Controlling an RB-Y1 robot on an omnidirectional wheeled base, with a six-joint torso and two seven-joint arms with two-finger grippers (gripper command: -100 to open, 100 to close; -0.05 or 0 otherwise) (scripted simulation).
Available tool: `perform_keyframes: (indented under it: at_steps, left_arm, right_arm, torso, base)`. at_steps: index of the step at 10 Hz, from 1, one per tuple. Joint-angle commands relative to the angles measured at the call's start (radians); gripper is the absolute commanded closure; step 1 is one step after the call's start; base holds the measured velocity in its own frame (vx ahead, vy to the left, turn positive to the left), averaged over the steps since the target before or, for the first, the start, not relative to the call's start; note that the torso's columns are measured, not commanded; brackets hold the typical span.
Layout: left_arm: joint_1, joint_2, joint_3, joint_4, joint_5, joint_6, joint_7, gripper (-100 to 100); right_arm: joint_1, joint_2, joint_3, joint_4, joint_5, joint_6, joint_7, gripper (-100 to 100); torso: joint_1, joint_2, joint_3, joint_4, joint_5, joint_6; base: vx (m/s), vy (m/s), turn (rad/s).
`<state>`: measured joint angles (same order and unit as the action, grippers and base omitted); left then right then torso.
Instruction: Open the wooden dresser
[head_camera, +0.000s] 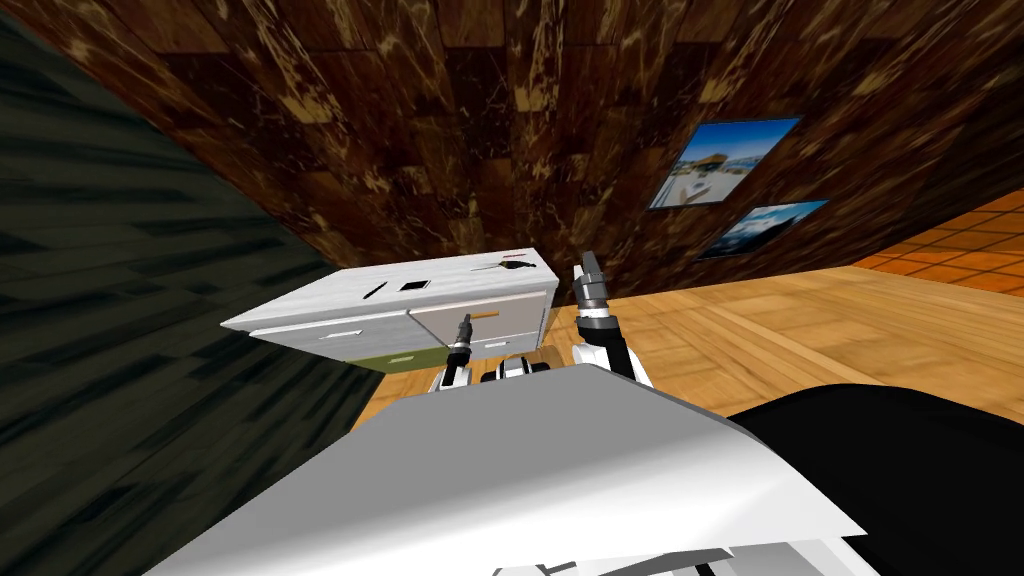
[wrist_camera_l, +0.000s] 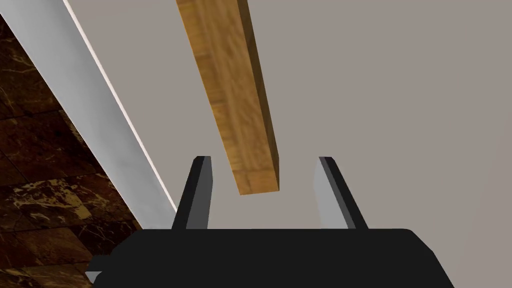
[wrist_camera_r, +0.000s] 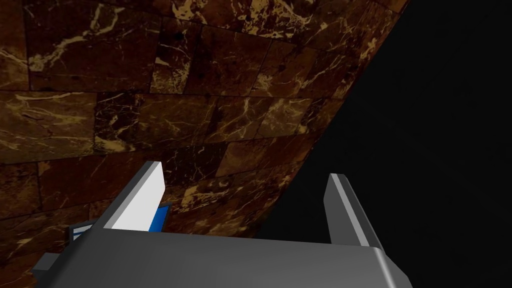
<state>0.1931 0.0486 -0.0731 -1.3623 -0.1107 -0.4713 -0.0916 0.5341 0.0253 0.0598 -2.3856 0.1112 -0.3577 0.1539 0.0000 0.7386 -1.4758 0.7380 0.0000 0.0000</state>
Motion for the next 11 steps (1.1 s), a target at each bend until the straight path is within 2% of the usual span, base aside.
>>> perform_keyframes:
  at_steps: [1,4,10,11]
  left_arm:
    - [0.01,0.002,-0.006,-0.019,-0.002,0.007,0.003,100]
    - [0.026,0.006,-0.016,-0.048,-0.004,0.017,0.006,100]
    - [0.049,0.009,-0.026,-0.062,-0.006,0.016,0.01,100]
    - [0.041,0.012,-0.028,-0.098,-0.006,0.064,0.015,-100]
  right_arm:
    - [0.0,0.0,0.0,0.0,0.0,0.0,0.0,0]
    - [0.0,0.0,0.0,0.0,0.0,0.0,0.0,0]
    - [0.0,0.0,0.0,0.0,0.0,0.0,0.0,0]
    - [0.0,0.0,0.0,0.0,0.0,0.0,0.0,0]
  torso:
    - [0.001,0.004,0.003,-0.002,0.001,0.0]
    - [0.0,0.002,0.001,0.0,0.0,-0.001]
    - [0.0,0.0,0.0,0.0,0.0,0.001]
    - [-0.001,-0.005,-0.003,0.0,-0.001,0.0]
  base:
    - [-0.158,0.009,0.014]
    - [-0.194,-0.003,0.017]
    - [-0.143,0.001,0.013]
    - [-0.042,0.001,-0.001]
